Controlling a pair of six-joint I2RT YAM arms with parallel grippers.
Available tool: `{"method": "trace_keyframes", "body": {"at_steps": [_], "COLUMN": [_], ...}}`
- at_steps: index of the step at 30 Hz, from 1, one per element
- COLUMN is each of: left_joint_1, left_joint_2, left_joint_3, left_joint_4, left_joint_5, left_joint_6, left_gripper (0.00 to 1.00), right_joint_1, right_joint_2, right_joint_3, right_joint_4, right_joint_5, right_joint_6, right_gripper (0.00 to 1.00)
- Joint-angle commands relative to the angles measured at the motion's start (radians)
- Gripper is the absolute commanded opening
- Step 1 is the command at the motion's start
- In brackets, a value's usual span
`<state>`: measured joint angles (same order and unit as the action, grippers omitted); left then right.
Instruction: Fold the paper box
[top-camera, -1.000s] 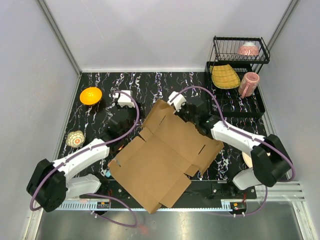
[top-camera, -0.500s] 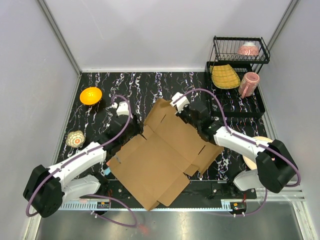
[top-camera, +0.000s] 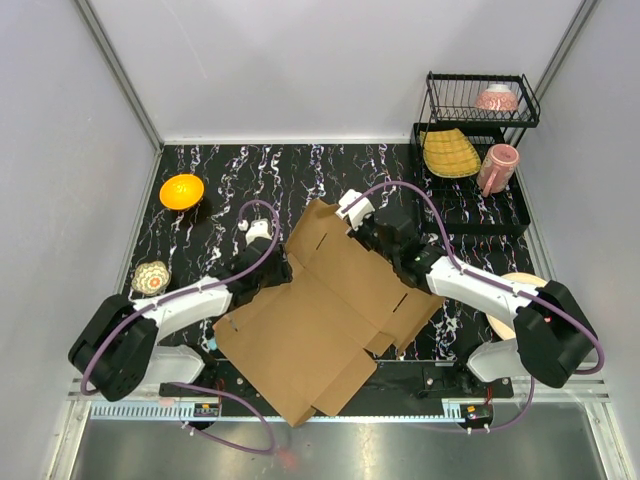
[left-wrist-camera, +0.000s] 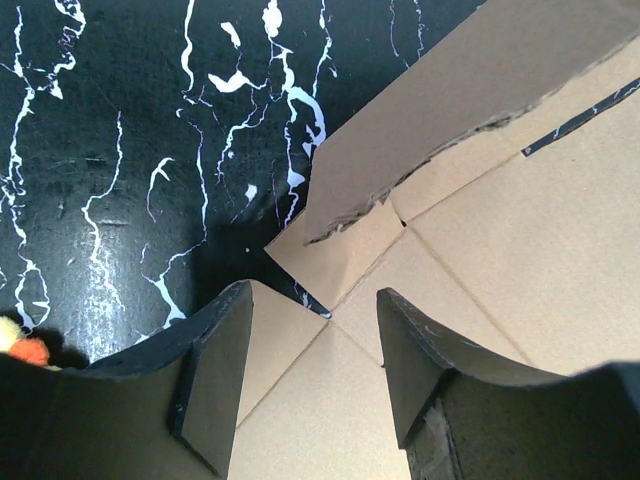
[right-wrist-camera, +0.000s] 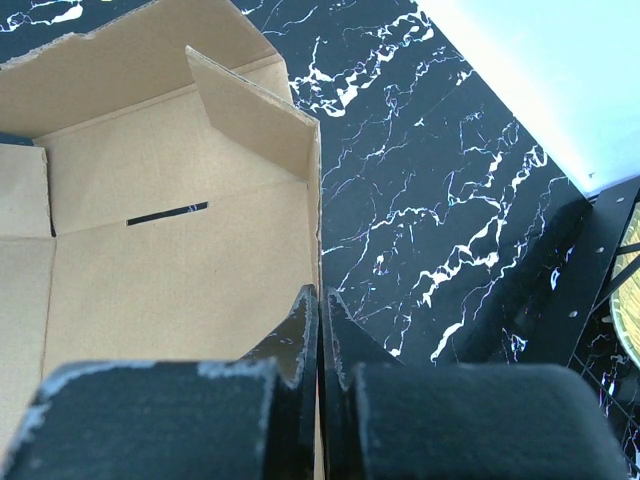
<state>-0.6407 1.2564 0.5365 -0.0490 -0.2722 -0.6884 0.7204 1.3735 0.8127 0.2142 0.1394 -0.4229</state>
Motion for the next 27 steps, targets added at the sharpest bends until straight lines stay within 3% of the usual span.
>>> {"method": "trace_keyframes", "body": {"at_steps": [1,9,16,22,27], "left_joint_1": [-0.004,-0.002,-0.008,-0.046,-0.1], "left_joint_2": [0.031,0.083,0.048,0.005,0.0], "left_joint_3": [0.025,0.08,0.019,-0.036,-0.059], "left_joint_4": [0.087,0.086,0.193,0.305,0.34], "left_joint_5": [-0.022,-0.018,0.079,0.102,0.099], "left_joint_6": [-0.004,0.016,0.044,0.067,0.096], "left_gripper": [0.56,0.53,0.39,0.24,0.17], "right_joint_1": [0.017,0.027,0.03,0.033,0.036], "right_joint_2": [-0.014,-0.017,-0.013,-0.013,-0.011], "right_joint_3": [-0.004,-0.012,-0.009,-0.01,-0.01], "right_joint_4": [0.059,0.062,0.062,0.062,0.062], "right_joint_5": [0.016,0.022,0.025,0.026,0.031], "right_joint_6": [-0.007,-0.013,-0.017,-0.019,-0.022], "right_gripper": [0.01,0.01,0.01,0.01,0.01]}}
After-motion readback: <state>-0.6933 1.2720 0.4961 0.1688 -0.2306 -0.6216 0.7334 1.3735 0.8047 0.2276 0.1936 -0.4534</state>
